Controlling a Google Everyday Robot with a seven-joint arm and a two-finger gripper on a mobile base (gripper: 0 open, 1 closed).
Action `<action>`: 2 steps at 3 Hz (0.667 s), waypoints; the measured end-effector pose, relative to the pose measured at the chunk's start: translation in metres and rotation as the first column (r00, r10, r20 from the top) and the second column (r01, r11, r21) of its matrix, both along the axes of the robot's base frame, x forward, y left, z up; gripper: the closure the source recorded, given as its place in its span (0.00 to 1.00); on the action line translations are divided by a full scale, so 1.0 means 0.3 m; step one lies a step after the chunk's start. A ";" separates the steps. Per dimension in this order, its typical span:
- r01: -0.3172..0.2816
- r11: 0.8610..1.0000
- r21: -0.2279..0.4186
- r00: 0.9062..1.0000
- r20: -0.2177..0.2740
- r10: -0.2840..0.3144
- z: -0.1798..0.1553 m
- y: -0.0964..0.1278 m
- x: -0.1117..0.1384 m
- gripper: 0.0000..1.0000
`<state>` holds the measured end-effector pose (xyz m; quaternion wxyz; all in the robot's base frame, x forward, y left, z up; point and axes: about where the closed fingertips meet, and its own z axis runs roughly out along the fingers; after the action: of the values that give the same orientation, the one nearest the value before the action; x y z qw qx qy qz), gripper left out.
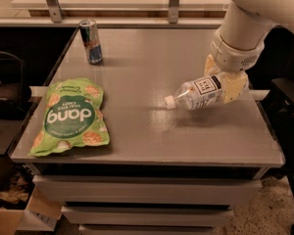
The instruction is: Move blue plastic bottle near redbull can
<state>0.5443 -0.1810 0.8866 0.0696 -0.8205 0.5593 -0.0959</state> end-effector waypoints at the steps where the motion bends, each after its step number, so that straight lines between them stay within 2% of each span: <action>1: -0.008 1.000 0.004 1.000 0.027 0.008 0.022 -0.004 0.011 1.00; 2: -0.090 0.995 0.031 0.993 0.080 0.088 0.062 0.054 0.084 1.00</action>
Offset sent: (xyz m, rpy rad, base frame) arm 0.0579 0.0414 0.0420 0.0771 -0.1569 0.2312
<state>0.5696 -0.1650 0.9053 0.1098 -0.8389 0.5206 -0.1151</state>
